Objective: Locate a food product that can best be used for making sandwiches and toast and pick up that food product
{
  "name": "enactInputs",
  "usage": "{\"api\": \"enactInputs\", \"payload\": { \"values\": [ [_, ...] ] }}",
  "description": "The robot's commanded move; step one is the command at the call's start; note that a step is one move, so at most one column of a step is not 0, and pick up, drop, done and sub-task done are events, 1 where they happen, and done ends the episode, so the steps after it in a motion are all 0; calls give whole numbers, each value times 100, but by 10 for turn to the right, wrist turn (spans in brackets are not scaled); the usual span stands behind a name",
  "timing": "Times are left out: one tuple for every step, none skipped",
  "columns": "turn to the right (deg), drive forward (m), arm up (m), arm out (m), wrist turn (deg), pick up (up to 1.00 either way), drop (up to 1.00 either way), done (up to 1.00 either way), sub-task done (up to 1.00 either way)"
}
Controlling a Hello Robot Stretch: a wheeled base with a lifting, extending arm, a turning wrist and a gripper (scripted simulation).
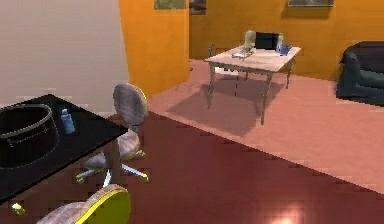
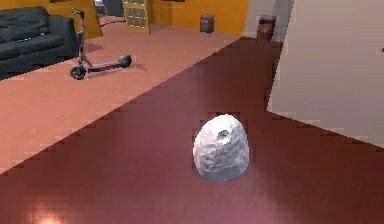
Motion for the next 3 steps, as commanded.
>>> {"api": "enactInputs", "payload": {
  "values": [
    [0,55,0,0,0,0,0,0,0],
    [-90,0,0,0,0,0,0,0,0],
    [0,30,0,0,0,0,0,0,0]
  ]
}}
